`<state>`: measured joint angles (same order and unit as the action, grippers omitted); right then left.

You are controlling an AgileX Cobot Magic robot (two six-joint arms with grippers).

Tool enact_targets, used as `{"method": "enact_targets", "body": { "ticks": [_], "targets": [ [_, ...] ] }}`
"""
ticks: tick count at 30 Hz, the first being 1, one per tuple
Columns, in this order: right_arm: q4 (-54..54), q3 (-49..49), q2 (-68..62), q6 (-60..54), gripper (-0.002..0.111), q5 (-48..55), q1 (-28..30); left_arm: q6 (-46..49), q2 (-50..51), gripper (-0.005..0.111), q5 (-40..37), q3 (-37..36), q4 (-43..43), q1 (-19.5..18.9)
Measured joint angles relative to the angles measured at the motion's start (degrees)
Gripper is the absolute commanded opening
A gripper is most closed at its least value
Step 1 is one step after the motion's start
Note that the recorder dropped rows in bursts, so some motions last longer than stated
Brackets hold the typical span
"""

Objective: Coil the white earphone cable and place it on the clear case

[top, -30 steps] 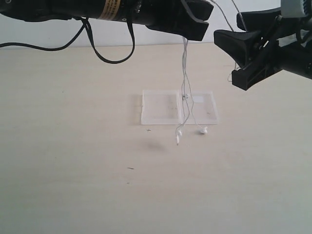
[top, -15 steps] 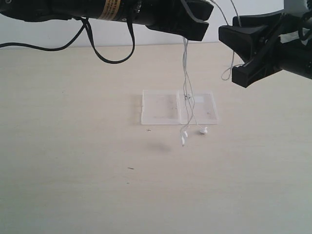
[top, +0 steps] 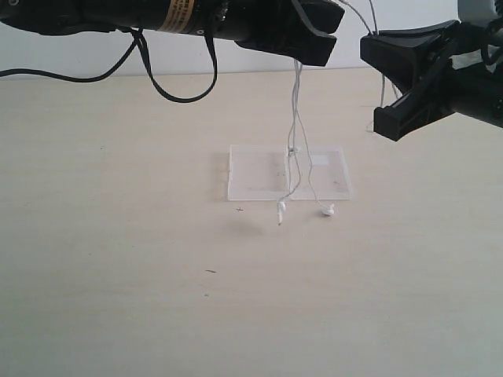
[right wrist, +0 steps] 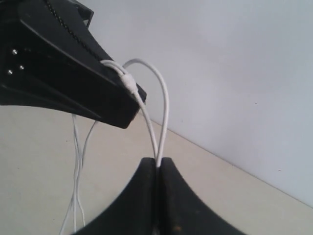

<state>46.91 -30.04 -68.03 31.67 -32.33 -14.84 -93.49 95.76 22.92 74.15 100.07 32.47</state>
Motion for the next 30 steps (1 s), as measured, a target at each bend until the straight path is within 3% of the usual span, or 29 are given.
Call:
{"method": "enact_targets", "body": {
  "ticks": [5,13,16,21,23,30],
  "targets": [
    [-0.3,0.0,0.0,0.0,0.0,0.0,0.0,0.1,0.0,0.004,0.0,0.0,0.0,0.0],
    [-1.3,0.0,1.7,0.0,0.0,0.0,0.0,0.1,0.0,0.033,0.0,0.0,0.0,0.0],
    [-1.5,0.0,3.6,0.0,0.0,0.0,0.0,0.1,0.0,0.03,0.0,0.0,0.0,0.0],
    [-1.5,0.0,6.0,0.7,0.0,0.0,0.0,0.2,0.0,0.011,0.1,0.0,0.0,0.0],
    [-1.5,0.0,6.4,1.0,0.0,0.0,0.0,0.2,0.0,0.011,0.1,0.0,0.0,0.0],
    [-2.5,0.0,8.2,1.1,0.0,0.0,0.0,0.2,1.9,0.05,1.0,0.1,0.0,0.0]
  ]
}}
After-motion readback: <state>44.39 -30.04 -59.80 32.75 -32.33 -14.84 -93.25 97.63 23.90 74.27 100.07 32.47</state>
